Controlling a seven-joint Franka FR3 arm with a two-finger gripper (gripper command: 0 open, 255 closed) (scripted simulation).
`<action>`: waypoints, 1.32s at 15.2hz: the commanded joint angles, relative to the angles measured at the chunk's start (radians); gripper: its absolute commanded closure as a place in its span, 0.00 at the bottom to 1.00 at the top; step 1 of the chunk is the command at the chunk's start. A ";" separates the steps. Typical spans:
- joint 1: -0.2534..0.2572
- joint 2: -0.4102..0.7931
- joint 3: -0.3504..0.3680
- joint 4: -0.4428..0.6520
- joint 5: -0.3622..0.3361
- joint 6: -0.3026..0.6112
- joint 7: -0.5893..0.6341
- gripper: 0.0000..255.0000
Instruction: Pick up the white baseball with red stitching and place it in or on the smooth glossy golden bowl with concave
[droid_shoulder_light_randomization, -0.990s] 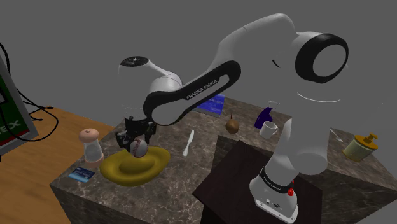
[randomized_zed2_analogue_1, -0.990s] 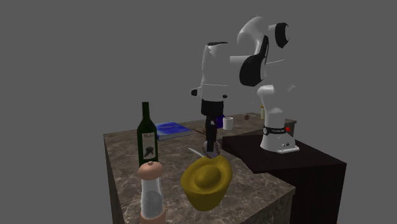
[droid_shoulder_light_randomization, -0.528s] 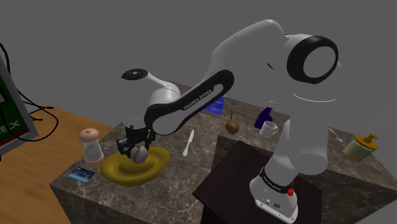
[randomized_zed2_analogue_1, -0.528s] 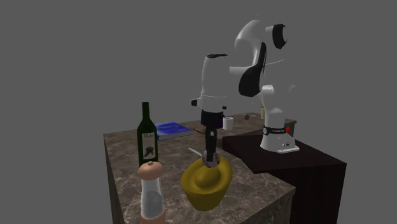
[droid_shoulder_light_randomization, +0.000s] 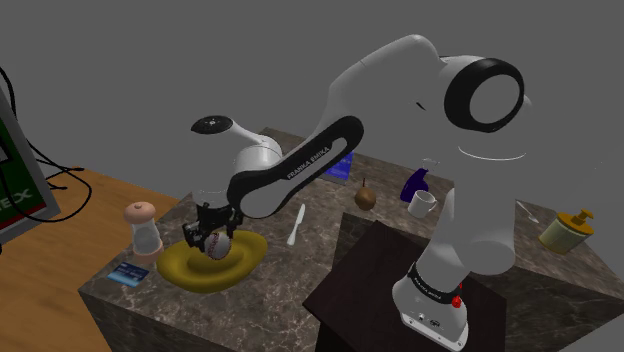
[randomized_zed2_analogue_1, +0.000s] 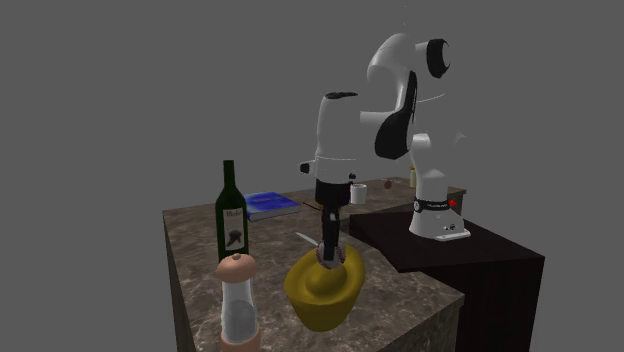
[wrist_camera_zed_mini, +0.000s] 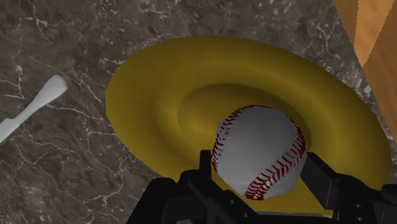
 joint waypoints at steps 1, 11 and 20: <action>0.000 0.004 0.000 -0.005 0.001 0.000 -0.001 1.00; -0.008 -0.060 0.018 0.016 0.038 -0.080 -0.025 0.00; -0.009 -0.075 0.022 0.024 0.047 -0.102 -0.031 0.00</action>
